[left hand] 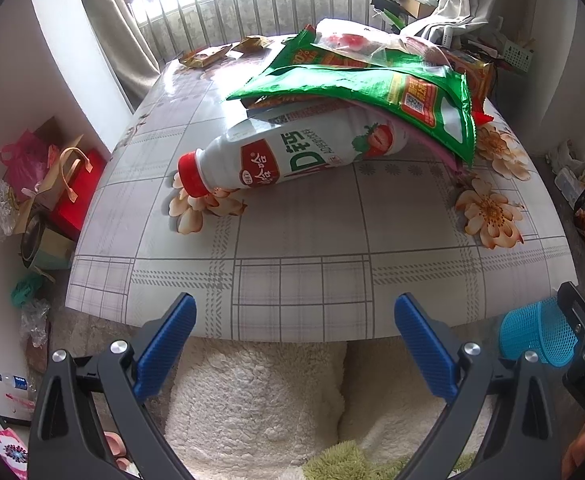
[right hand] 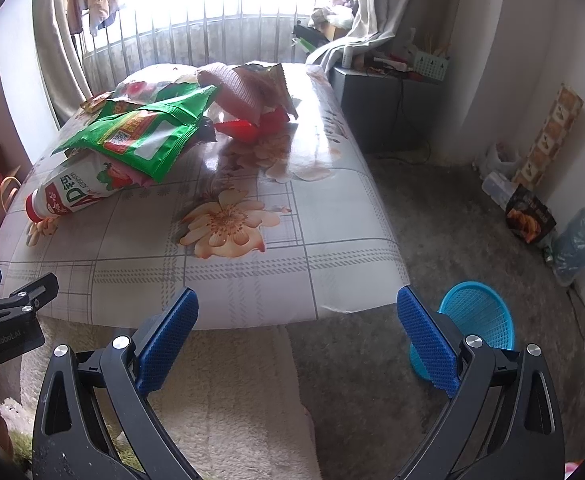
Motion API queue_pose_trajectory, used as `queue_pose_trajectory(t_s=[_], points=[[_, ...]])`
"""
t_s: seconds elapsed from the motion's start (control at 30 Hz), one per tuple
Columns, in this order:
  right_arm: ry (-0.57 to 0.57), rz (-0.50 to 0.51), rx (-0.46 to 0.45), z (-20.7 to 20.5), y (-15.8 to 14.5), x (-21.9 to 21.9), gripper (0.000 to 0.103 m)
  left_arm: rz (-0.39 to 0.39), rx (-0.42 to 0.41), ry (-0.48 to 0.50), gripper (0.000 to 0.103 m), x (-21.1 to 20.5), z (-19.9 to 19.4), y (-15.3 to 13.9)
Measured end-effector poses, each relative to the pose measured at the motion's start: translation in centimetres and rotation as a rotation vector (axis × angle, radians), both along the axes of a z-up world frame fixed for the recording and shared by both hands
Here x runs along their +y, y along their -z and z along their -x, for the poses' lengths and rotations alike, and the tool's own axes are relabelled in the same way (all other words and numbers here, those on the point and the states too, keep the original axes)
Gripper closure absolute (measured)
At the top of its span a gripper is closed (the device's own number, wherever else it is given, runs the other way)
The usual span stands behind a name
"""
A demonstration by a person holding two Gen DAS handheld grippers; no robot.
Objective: Collect trash
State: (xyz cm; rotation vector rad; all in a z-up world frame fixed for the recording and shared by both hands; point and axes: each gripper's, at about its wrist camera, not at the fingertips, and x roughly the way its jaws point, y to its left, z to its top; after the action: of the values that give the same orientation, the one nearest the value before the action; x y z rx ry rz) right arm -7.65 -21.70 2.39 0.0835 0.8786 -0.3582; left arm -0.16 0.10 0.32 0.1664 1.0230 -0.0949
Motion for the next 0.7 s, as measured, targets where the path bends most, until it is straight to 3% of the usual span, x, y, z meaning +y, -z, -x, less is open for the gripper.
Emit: queue_pose_trajectory(t_s=[0.7], points=[[-0.005,0.004,-0.003,0.08,-0.05,0.13,0.008,-0.002,-0.002,0.001,0.006,-0.04,0.13,0.09]])
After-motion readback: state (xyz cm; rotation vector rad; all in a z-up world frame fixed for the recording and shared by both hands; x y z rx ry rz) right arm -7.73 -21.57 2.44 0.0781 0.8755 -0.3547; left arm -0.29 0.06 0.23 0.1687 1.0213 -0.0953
